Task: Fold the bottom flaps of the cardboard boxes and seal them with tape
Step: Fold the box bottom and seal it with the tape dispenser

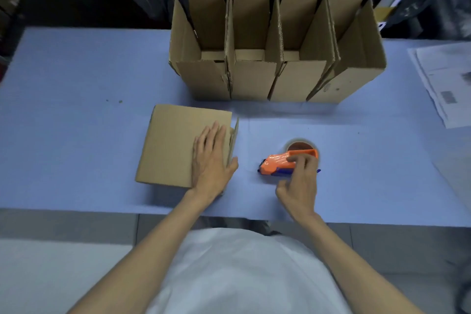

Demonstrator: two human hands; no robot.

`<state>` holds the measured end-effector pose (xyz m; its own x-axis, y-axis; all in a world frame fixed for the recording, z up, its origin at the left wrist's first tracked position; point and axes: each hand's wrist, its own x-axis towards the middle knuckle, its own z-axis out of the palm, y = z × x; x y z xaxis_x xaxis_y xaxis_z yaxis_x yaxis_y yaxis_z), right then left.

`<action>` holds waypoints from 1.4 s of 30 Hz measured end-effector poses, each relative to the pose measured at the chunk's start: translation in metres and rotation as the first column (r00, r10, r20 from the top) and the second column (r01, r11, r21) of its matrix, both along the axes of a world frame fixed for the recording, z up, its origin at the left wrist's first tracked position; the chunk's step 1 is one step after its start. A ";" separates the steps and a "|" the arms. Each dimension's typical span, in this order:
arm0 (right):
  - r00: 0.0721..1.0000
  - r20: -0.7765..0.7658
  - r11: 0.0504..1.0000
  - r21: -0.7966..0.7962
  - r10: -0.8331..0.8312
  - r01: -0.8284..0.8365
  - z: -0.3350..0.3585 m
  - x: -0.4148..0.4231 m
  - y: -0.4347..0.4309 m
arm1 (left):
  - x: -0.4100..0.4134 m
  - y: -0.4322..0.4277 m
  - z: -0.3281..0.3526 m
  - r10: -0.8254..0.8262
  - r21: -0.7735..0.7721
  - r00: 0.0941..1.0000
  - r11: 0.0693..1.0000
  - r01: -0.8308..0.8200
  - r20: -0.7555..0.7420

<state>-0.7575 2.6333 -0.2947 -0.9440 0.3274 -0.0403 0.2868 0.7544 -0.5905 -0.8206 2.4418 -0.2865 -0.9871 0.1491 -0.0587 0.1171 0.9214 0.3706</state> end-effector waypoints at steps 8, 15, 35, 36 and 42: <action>0.949 0.265 0.936 0.259 0.170 -0.240 -0.024 -0.019 0.029 | -0.003 -0.003 0.002 -0.044 -0.064 0.999 0.997 0.043 -0.014; 0.942 -0.036 0.940 0.087 0.335 -0.331 0.007 -0.027 0.027 | 0.001 -0.008 0.028 -0.159 0.278 0.982 0.943 0.181 -0.100; 0.855 0.032 0.843 -0.187 0.518 -0.504 0.061 -0.048 0.003 | -0.036 -0.021 0.077 -0.113 0.583 0.975 0.812 -0.019 0.189; 0.847 0.029 0.841 -0.144 0.530 -0.522 0.062 -0.049 0.003 | -0.036 -0.022 0.076 -0.108 0.563 0.972 0.826 -0.028 0.207; 0.808 -0.013 0.807 -0.022 0.589 -0.589 0.072 -0.058 0.006 | -0.040 -0.029 0.068 -0.055 0.510 0.922 0.845 -0.162 0.384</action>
